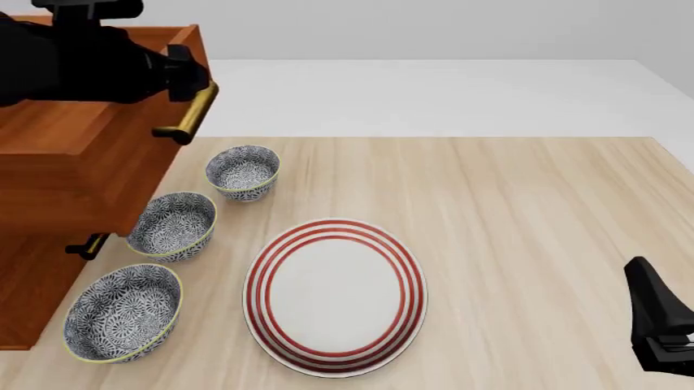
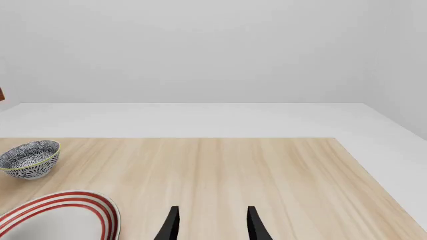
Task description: Open the top drawer of the cabinet.
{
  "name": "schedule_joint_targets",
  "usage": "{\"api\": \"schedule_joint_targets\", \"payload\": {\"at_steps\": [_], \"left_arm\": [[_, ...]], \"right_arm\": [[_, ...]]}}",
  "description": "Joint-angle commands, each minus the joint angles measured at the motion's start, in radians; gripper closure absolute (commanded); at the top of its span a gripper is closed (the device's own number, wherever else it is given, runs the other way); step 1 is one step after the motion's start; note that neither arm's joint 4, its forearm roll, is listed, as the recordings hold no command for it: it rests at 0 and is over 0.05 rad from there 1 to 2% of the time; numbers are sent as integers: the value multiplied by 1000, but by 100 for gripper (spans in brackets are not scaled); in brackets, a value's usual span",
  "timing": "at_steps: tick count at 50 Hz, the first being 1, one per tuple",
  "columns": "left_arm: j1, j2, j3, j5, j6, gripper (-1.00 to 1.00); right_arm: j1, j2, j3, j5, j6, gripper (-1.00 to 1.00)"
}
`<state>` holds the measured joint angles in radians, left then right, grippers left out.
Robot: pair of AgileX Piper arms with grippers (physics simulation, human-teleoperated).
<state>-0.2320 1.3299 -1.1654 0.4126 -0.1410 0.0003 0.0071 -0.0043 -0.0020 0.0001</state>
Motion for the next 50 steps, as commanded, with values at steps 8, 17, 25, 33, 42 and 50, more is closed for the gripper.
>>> {"api": "schedule_joint_targets", "payload": {"at_steps": [8,17,25,33,42,50], "left_arm": [[-42,16,77,-4,22,-100],[-55,21,78,-6,25,-100],[-63,18,94,-18,30,-100],[-76,15,116,-36,24,-100],[-86,22,108,-33,27,-100],[-96,24,98,-26,31,-100]], "right_arm": [[0,0,0,0,0,-100],[0,0,0,0,0,-100],[0,0,0,0,0,-100],[0,0,0,0,0,-100],[0,0,0,0,0,-100],[0,0,0,0,0,-100]]}}
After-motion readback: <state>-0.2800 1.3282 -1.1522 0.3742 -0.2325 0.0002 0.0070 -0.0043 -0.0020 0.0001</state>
